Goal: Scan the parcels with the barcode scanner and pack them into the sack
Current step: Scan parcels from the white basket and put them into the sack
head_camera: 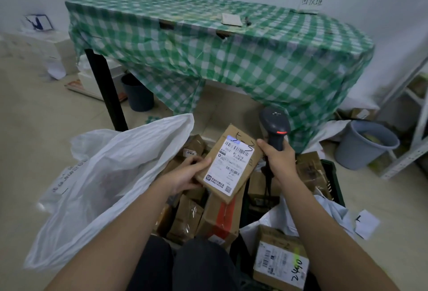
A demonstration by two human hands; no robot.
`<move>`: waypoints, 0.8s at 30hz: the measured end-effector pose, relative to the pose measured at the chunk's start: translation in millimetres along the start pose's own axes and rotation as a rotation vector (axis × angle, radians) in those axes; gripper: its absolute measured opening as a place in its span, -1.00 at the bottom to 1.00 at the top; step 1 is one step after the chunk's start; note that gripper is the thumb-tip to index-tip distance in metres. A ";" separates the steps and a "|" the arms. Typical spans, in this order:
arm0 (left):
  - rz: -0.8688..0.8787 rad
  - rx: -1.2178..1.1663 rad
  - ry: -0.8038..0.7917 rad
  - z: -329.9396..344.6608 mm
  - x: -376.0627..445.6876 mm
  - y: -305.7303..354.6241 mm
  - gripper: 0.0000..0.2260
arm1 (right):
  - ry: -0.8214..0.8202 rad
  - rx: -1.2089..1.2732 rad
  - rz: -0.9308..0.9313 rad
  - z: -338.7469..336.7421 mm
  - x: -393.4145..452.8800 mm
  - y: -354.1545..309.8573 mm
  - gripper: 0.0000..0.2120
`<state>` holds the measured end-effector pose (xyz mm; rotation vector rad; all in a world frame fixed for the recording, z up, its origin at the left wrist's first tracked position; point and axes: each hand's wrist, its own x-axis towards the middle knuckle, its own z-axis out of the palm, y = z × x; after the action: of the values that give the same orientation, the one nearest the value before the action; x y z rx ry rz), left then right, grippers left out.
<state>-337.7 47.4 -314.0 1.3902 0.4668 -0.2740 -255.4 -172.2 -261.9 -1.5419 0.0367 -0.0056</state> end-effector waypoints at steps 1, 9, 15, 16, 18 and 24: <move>-0.006 -0.003 -0.003 0.8 1.2 -3.2 -0.57 | 0.006 0.004 -0.004 3.0 1.6 0.9 -0.88; -0.055 0.065 -0.015 4.2 10.7 -8.4 -0.35 | -0.017 0.001 0.007 17.5 15.8 5.0 -0.83; -0.060 -0.008 -0.081 8.6 17.8 -2.7 -0.25 | -0.028 -0.004 0.014 22.1 22.1 -4.3 -0.87; -0.052 -0.008 -0.108 8.8 17.7 -0.5 -0.28 | -0.026 -0.005 0.005 23.4 23.8 -5.4 -0.87; -0.036 -0.013 -0.123 7.7 17.1 6.4 -0.36 | -0.031 -0.016 -0.004 25.2 25.8 -8.1 -0.87; -0.032 0.176 -0.039 4.0 14.3 24.6 -0.52 | -0.101 -0.070 -0.038 32.1 23.9 -13.0 -0.87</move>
<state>-313.4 48.8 -298.8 1.5472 0.4412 -0.3754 -230.4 -141.2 -248.4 -1.6107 -0.0730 0.0441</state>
